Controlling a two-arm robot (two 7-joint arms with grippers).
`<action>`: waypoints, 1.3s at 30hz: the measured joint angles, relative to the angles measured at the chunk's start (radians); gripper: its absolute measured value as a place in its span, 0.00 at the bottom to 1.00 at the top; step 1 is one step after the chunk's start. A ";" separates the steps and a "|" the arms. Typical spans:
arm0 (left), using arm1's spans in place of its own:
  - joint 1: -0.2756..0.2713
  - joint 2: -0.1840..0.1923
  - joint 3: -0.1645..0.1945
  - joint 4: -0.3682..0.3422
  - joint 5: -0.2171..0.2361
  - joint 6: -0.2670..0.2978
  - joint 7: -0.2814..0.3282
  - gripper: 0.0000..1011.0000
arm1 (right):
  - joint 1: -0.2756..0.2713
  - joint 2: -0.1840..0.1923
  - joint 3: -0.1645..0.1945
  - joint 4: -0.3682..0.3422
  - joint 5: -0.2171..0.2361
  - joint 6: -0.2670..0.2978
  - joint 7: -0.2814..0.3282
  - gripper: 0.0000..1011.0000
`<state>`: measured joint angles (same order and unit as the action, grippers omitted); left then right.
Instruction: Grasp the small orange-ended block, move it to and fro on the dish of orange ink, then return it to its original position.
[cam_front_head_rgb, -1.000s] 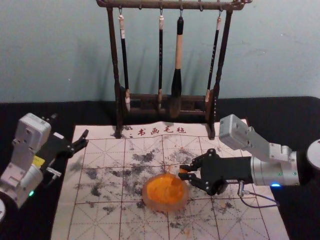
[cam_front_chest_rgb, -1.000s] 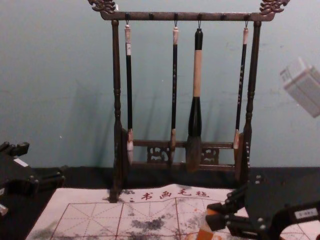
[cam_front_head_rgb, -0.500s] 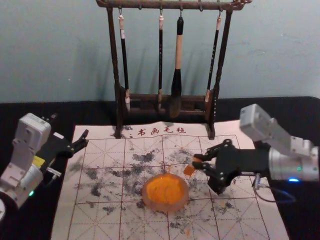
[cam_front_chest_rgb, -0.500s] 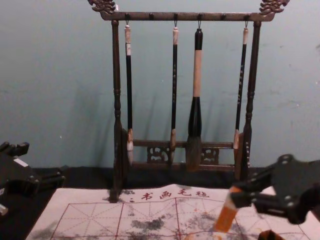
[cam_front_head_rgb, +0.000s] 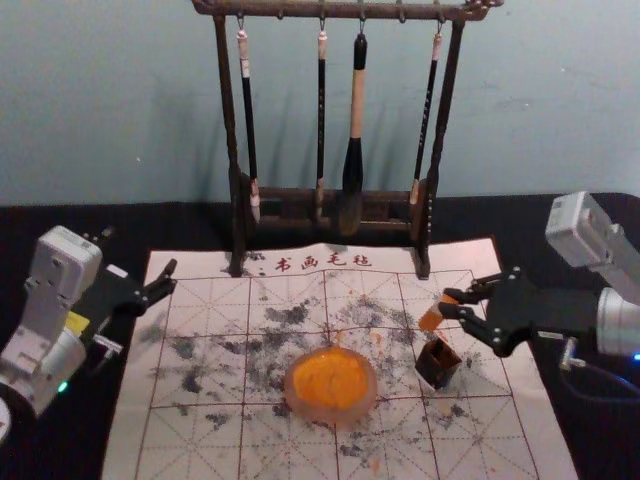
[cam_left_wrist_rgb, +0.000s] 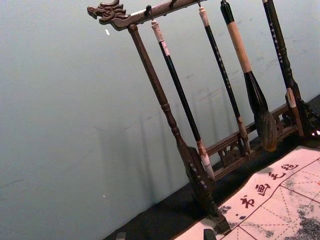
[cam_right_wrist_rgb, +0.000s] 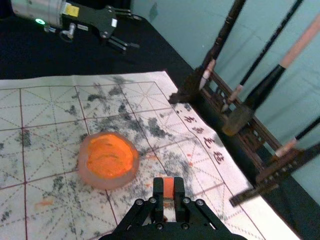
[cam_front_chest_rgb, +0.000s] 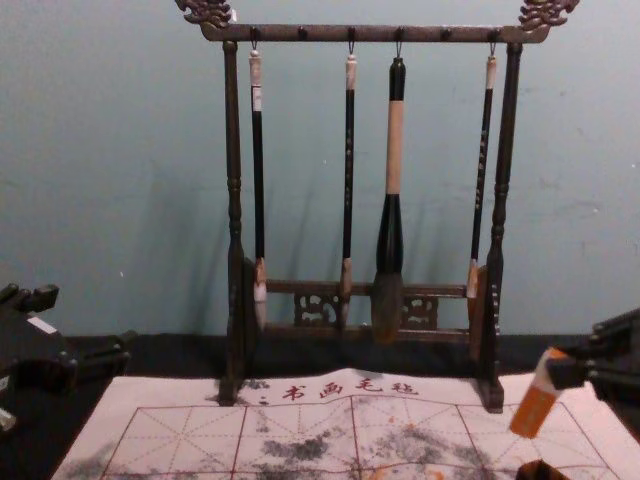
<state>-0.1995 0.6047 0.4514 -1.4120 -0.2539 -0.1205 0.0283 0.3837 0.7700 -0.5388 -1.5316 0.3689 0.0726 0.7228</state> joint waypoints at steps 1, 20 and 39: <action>0.000 0.000 0.000 0.000 0.000 0.000 0.000 0.99 | -0.004 0.002 0.003 0.000 0.001 0.000 -0.002 0.09; 0.000 0.000 0.000 0.000 0.000 0.000 0.000 0.99 | -0.058 0.028 0.032 -0.009 0.001 0.007 0.002 0.09; 0.000 0.000 0.000 0.000 0.000 0.000 0.000 0.99 | -0.067 0.022 0.026 -0.001 0.000 0.013 0.019 0.09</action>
<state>-0.1995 0.6047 0.4514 -1.4119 -0.2539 -0.1205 0.0283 0.3169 0.7924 -0.5131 -1.5329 0.3684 0.0861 0.7415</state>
